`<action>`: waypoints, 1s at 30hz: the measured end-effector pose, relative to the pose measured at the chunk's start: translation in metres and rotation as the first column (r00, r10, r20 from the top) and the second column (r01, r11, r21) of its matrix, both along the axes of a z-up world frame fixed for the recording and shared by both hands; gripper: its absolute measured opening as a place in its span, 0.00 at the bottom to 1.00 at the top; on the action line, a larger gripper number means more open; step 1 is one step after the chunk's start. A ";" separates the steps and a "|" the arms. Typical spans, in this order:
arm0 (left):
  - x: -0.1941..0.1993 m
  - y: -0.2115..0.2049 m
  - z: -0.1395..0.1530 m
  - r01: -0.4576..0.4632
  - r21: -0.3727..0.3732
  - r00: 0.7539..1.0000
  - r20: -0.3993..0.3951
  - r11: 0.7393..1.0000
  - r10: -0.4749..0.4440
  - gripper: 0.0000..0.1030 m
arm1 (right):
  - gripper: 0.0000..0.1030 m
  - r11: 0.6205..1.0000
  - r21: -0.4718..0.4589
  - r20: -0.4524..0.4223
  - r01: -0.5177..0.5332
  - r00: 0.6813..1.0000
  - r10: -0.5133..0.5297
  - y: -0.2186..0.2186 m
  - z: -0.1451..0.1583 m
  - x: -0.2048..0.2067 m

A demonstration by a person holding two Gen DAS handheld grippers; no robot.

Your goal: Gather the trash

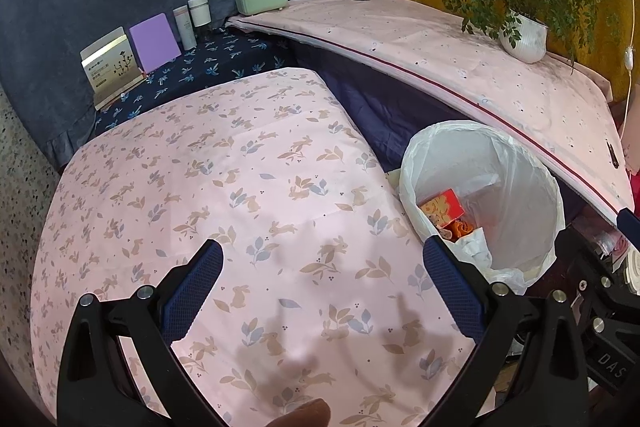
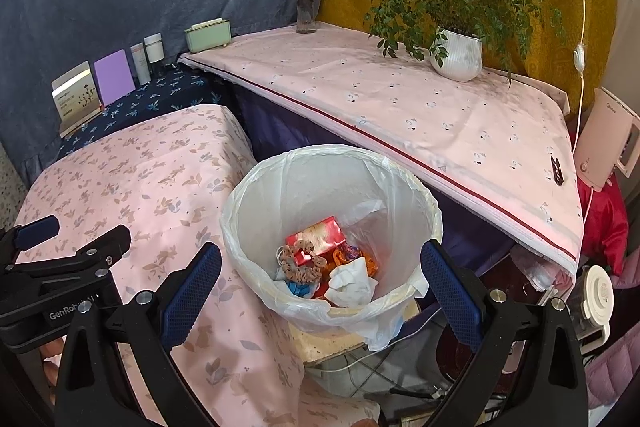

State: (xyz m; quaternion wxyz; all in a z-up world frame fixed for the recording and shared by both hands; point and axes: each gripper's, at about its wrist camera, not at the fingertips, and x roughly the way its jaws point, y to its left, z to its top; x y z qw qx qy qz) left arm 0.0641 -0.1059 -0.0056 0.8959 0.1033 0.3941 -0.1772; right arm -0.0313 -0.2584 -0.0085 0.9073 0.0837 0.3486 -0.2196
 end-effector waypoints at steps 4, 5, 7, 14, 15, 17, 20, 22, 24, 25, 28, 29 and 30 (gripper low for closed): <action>0.000 0.000 0.000 0.001 -0.001 1.000 -0.001 1.000 -0.001 0.93 | 0.93 1.000 0.000 -0.004 -0.001 1.000 0.001 0.001 -0.001 0.000; 0.000 0.000 0.000 0.000 0.001 1.000 0.000 1.000 0.000 0.93 | 0.93 1.000 0.000 -0.004 -0.002 1.000 0.002 0.001 -0.001 0.000; 0.000 0.000 0.000 0.000 0.000 1.000 0.000 1.000 0.000 0.93 | 0.93 1.000 0.001 -0.005 -0.003 1.000 0.003 0.001 -0.002 0.000; -0.001 0.000 0.000 0.001 0.002 1.000 0.001 1.000 -0.001 0.93 | 0.93 1.000 0.003 -0.010 -0.004 1.000 0.004 0.003 -0.003 0.000; -0.001 0.000 -0.001 0.001 0.001 1.000 0.001 1.000 -0.001 0.93 | 0.93 1.000 0.004 -0.010 -0.003 1.000 0.003 0.003 -0.003 -0.001; -0.001 0.000 -0.001 0.001 0.001 1.000 0.001 1.000 -0.001 0.93 | 0.93 1.000 0.005 -0.011 -0.003 1.000 0.003 0.003 -0.004 0.000; -0.001 -0.001 0.000 0.003 0.001 1.000 0.002 1.000 -0.003 0.93 | 0.93 1.000 0.005 -0.011 -0.002 1.000 0.002 0.003 -0.004 -0.001; -0.002 -0.001 -0.001 0.003 0.001 1.000 0.002 1.000 -0.003 0.93 | 0.93 1.000 0.007 -0.011 -0.002 1.000 0.002 0.003 -0.004 -0.001; -0.003 -0.001 -0.001 0.005 0.001 1.000 0.001 1.000 -0.005 0.93 | 0.93 1.000 0.007 -0.013 0.000 1.000 0.000 0.003 -0.005 -0.001; -0.003 -0.002 -0.001 0.006 0.001 1.000 0.002 1.000 -0.006 0.93 | 0.93 1.000 0.008 -0.014 0.000 1.000 0.000 0.003 -0.006 -0.002; -0.003 -0.002 -0.001 0.006 0.001 1.000 0.001 1.000 -0.006 0.93 | 0.93 1.000 0.011 -0.017 0.001 1.000 -0.001 0.003 -0.008 -0.002; -0.004 -0.002 -0.001 0.006 0.002 1.000 0.000 1.000 -0.006 0.93 | 0.93 1.000 0.011 -0.018 0.001 1.000 0.000 0.003 -0.008 -0.002; -0.004 -0.002 -0.001 0.005 0.002 1.000 -0.001 1.000 -0.005 0.93 | 0.93 1.000 0.013 -0.019 0.000 1.000 0.000 0.003 -0.009 -0.002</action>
